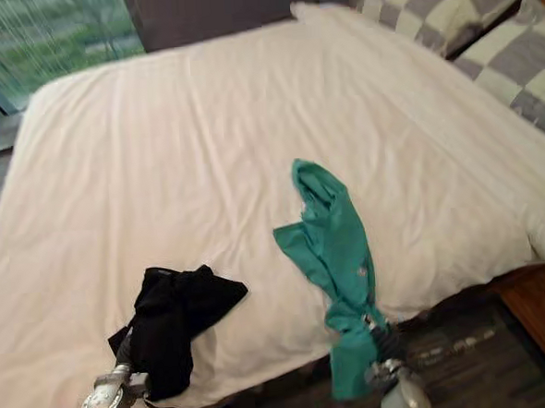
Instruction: Tidy the bed and pick cloth on bed and put in laundry
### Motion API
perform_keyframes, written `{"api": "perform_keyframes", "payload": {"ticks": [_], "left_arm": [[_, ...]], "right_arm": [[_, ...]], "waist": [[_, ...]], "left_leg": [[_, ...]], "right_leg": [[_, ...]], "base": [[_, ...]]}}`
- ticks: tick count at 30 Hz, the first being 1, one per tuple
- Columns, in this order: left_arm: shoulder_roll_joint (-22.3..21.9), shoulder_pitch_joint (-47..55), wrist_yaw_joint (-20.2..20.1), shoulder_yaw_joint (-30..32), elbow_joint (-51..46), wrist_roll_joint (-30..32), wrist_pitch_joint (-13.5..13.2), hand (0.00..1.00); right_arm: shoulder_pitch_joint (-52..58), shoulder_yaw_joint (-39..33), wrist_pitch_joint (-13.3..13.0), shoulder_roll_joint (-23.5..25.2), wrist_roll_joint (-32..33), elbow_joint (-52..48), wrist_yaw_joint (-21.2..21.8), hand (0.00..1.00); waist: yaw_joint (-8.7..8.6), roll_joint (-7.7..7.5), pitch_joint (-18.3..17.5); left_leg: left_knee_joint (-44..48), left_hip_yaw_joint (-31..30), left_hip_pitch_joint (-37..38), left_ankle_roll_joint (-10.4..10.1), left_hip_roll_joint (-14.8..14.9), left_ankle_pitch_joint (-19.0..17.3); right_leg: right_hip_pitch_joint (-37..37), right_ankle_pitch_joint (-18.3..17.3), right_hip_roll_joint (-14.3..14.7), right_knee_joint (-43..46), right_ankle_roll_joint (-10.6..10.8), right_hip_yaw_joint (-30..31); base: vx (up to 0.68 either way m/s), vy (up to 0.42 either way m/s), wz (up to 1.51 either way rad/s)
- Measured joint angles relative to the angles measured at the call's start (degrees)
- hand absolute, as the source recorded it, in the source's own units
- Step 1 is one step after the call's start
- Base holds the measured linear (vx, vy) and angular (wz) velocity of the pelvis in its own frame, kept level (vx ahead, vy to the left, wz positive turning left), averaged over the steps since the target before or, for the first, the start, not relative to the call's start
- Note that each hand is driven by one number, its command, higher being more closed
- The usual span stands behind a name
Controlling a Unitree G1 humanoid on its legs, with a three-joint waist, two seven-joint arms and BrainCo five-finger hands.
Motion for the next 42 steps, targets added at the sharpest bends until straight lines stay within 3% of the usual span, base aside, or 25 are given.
{"api": "perform_keyframes", "payload": {"ticks": [5, 9, 12, 15, 20, 24, 25, 26, 28, 29, 31, 32, 34, 36, 37, 38, 39, 40, 41, 42], "left_arm": [[-1.5, 3.0, -2.1, -0.3, -0.1, -7.5, 0.4, 1.0], [-4.4, 5.6, -2.4, -3.2, -0.3, -15.0, 3.6, 1.0], [-5.2, 5.8, -0.3, -8.0, -0.3, -14.8, 5.8, 1.0], [-7.7, 7.3, 2.9, -9.9, -0.1, -14.6, 7.2, 1.0], [-7.1, 8.5, 4.8, -13.5, 0.0, -17.2, 6.5, 1.0], [-6.6, 7.7, 5.1, -15.3, -0.2, -17.3, 3.1, 1.0], [-6.3, 7.4, 5.1, -15.8, -0.2, -17.2, 2.9, 1.0], [-5.6, 7.0, 4.9, -16.4, -0.1, -16.8, 2.9, 1.0], [-5.0, 6.2, 4.8, -18.5, 0.1, -16.8, 3.7, 1.0], [-5.1, 5.7, 4.1, -20.3, 0.0, -16.7, 4.0, 1.0], [-5.0, 5.3, 3.9, -22.5, -0.1, -16.2, 4.7, 1.0], [-5.0, 5.3, 3.9, -22.6, -0.1, -16.2, 4.7, 1.0], [-4.6, 5.7, 4.6, -22.5, -0.6, -16.3, 4.7, 1.0], [-4.3, 6.5, 5.4, -22.4, -2.1, -16.3, 4.7, 1.0], [-3.6, 6.1, 5.9, -22.1, -2.9, -16.4, 4.7, 1.0], [-3.0, 5.9, 6.1, -21.8, -3.4, -16.3, 4.6, 1.0], [-2.3, 6.1, 6.4, -21.6, -4.3, -16.4, 4.4, 1.0], [-3.2, 5.8, 6.6, -21.8, -4.0, -16.3, 5.2, 1.0], [-3.0, 5.9, 6.7, -22.1, -3.6, -16.3, 6.2, 1.0], [-3.0, 6.2, 6.7, -22.4, -2.8, -16.3, 6.3, 1.0]], "right_arm": [[4.0, 4.0, -2.5, 2.0, 0.5, 1.1, 5.5, 1.0], [9.0, 8.1, -2.9, 2.5, -1.7, -0.3, 8.4, 1.0], [11.2, 12.6, -3.8, 2.7, -6.5, -0.4, 8.5, 1.0], [10.7, 14.6, -4.9, 2.7, -8.4, -1.6, 5.9, 1.0], [8.1, 14.6, -5.5, 2.5, -8.6, -0.6, 5.1, 1.0], [5.8, 15.4, -6.8, 2.6, -9.1, 2.7, 3.1, 1.0], [5.9, 15.6, -7.1, 2.6, -9.1, 2.7, 2.8, 1.0], [5.8, 15.7, -7.4, 2.9, -9.1, 2.9, 2.0, 1.0], [6.3, 15.6, -8.1, 3.0, -8.4, 3.2, 0.6, 1.0], [6.3, 15.0, -8.2, 2.5, -7.7, 3.4, -0.1, 1.0], [5.9, 14.1, -8.3, 1.3, -6.7, 3.4, -1.5, 1.0], [5.9, 14.1, -8.3, 0.7, -6.7, 3.4, -1.5, 1.0], [5.6, 14.2, -7.6, -0.6, -6.8, 2.9, -1.3, 1.0], [5.7, 14.6, -7.0, -1.2, -6.9, 2.2, -0.7, 1.0], [6.3, 15.3, -6.5, -1.1, -7.1, 1.4, 0.1, 1.0], [6.9, 16.1, -6.5, -0.6, -7.2, 0.9, 0.5, 1.0], [6.3, 16.5, -6.4, -1.1, -8.2, -0.2, 1.1, 1.0], [6.0, 16.2, -5.7, -2.7, -8.4, -1.2, 1.3, 1.0], [6.1, 16.1, -4.1, -2.6, -8.5, -0.9, 1.2, 1.0], [6.5, 16.2, -3.5, -2.4, -8.5, -0.9, 1.3, 1.0]], "waist": [[-0.93, -1.01, -0.7], [-1.14, -1.48, -1.5], [-2.91, -2.59, -1.8], [-1.05, -3.19, -1.8], [-0.69, -3.32, -1.2], [-0.67, -4.32, 1.5], [-0.76, -4.29, 2.1], [-0.99, -4.76, 2.6], [-1.96, -6.39, 3.2], [-2.63, -5.74, 4.0], [-2.55, -3.92, 5.9], [-2.52, -4.15, 6.1], [-2.38, -2.17, 5.8], [-2.48, -1.55, 6.2], [-2.94, -4.38, 5.5], [-2.76, -6.63, 4.8], [-1.09, -5.75, 4.9], [-2.49, -1.19, 5.8], [-4.1, -2.56, 5.8], [-3.97, -2.54, 6.0]], "left_leg": [[-0.3, -1.5, 1.9, 0.6, -1.2, -0.5], [-0.3, -5.8, 2.5, 1.8, -3.7, -0.8], [-0.3, -13.7, -0.6, 3.1, -6.3, -0.1], [-0.3, -17.6, -1.6, 3.2, -7.2, 1.5], [-0.3, -25.3, -3.2, 3.1, -8.7, 3.5], [-0.3, -30.0, -3.6, 3.4, -9.4, 5.9], [-0.4, -29.6, -4.1, 4.2, -9.5, 5.9], [-0.3, -25.0, -4.6, 8.4, -9.3, 3.4], [0.1, -13.7, -4.6, 14.7, -8.9, -1.6], [2.0, -9.4, -5.3, 15.1, -8.2, -2.2], [4.3, -7.0, -5.9, 14.1, -7.8, -1.9], [4.6, -7.3, -6.0, 13.8, -7.9, -1.7], [8.0, -6.5, -8.3, 12.7, -8.0, -1.1], [10.8, -4.6, -10.2, 11.7, -7.7, -2.2], [14.9, 0.8, -12.3, 10.1, -7.6, -7.2], [21.1, 5.2, -14.5, 11.4, -6.2, -9.7], [34.0, 6.4, -17.6, 14.8, -2.2, -12.4], [38.3, 3.4, -18.3, 10.1, 1.3, -17.6], [34.2, 1.4, -16.0, 9.9, -2.0, -16.1], [28.8, 0.1, -13.5, 10.5, -4.4, -13.4]], "right_leg": [[2.0, -0.5, -1.1, 0.3, 0.3, -1.0], [2.9, -3.7, -3.5, 5.1, 1.2, -1.8], [2.9, -7.0, -3.5, 7.6, 0.2, 6.0], [4.2, -8.0, -3.8, 6.3, 0.6, 2.6], [8.6, -7.2, -3.2, 4.1, 1.2, -3.5], [11.4, -7.1, -2.0, 5.0, 1.0, -6.0], [11.8, -7.0, -2.0, 5.2, 1.0, -7.3], [12.6, -7.0, -2.4, 5.1, 0.9, -10.0], [14.4, -5.7, -3.2, 4.0, 0.4, -14.8], [15.2, -5.0, -3.5, 4.8, -0.2, -16.9], [16.8, -5.0, -3.4, 7.0, -0.2, -17.6], [17.0, -5.0, -3.7, 7.4, -0.2, -17.4], [16.7, -5.1, -4.0, 9.8, -0.2, -16.8], [16.8, -6.0, -3.8, 8.6, -1.1, -16.6], [17.8, -7.0, -3.9, 2.5, -3.1, -17.0], [18.6, -8.3, -5.3, -0.4, -3.8, -18.2], [18.8, -9.5, -5.7, -1.3, 1.1, -19.4], [19.0, -9.3, -2.3, 1.6, 3.5, -20.3], [19.5, -9.2, -4.6, 5.3, 3.5, -21.6], [18.8, -9.2, -6.0, 7.5, 3.2, -21.4]], "base": [[-0.05, 0.056, 0.11], [-0.04, 0.038, 0.45], [0.0, 0.016, 1.25], [0.0, -0.035, 0.95], [0.03, -0.062, 0.83], [-0.01, -0.069, 0.89], [-0.09, -0.022, 1.0], [-0.08, -0.01, 1.0], [-0.02, 0.012, 1.66], [0.05, 0.087, 1.95], [0.06, 0.1, 1.53], [0.09, 0.067, 1.1], [0.12, 0.101, 0.92], [0.09, 0.062, 0.68], [0.08, 0.02, 0.56], [0.08, -0.012, 0.24], [0.09, -0.009, 0.25], [0.11, 0.075, 0.76], [0.13, 0.175, 1.11], [0.08, 0.188, 0.93]]}}
